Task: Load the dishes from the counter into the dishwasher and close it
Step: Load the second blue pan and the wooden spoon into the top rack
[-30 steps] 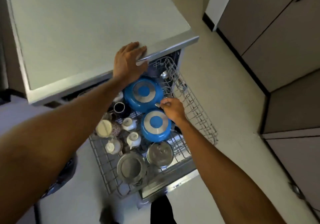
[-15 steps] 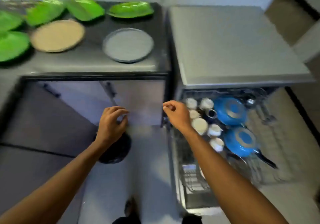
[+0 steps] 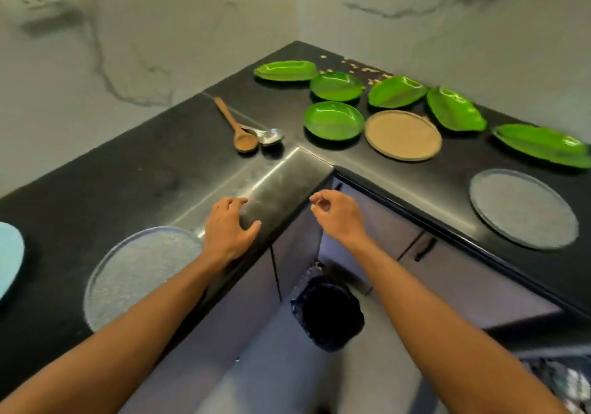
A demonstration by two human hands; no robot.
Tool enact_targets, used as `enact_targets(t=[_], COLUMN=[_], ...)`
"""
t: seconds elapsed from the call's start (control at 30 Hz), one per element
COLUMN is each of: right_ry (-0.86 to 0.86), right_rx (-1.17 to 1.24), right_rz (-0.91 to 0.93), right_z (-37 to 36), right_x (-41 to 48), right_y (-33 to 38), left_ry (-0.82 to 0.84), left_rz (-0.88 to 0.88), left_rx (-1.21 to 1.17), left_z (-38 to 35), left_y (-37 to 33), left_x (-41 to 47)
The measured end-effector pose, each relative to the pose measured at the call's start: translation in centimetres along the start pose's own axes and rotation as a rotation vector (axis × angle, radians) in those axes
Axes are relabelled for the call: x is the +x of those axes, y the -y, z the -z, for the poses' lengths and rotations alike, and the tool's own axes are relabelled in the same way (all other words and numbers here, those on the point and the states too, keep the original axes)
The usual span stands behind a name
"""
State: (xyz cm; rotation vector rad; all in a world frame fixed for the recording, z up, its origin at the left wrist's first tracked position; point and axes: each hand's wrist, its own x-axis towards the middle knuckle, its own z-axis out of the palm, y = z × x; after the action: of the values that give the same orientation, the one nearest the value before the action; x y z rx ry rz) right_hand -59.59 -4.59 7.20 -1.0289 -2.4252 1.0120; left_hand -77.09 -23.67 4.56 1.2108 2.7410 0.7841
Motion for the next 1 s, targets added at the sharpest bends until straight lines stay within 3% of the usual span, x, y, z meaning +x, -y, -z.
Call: enact_targets(t=[0.1, 0.2, 0.33, 0.47, 0.77, 0.9, 1.0], right_ry=[0.067, 0.079, 0.079, 0.231, 0.36, 0.298, 0.155], right_rx=[-0.091, -0.173, -0.215, -0.233, -0.343, -0.219, -0.073], right_rz=[0.105, 0.145, 0.118, -0.005, 0.043, -0.037, -0.079], right_z=[-2.7, -4.9, -6.5, -7.1, -8.2, -8.1, -7.0], right_x=[5.5, 11.4, 19.2, 24.9, 28.9, 28.1, 24.9], right_y=[2.6, 4.0, 5.7, 6.2, 5.7, 5.9, 4.6], left_ry=[0.093, 0.299, 0.588, 0.713, 0.769, 0.758, 0.748], left_rz=[0.151, 0.378, 0.578, 0.663, 0.708, 0.714, 0.706], left_rx=[0.084, 0.075, 0.051, 0.054, 0.067, 0.077, 0.065], left_z=[0.0, 0.4, 0.2, 0.2, 0.1, 0.6, 0.6], left_y=[2.2, 2.5, 1.5, 0.6, 0.4, 0.3, 0.3], left_x=[3.3, 7.3, 11.9, 14.5, 15.7, 15.7, 15.7])
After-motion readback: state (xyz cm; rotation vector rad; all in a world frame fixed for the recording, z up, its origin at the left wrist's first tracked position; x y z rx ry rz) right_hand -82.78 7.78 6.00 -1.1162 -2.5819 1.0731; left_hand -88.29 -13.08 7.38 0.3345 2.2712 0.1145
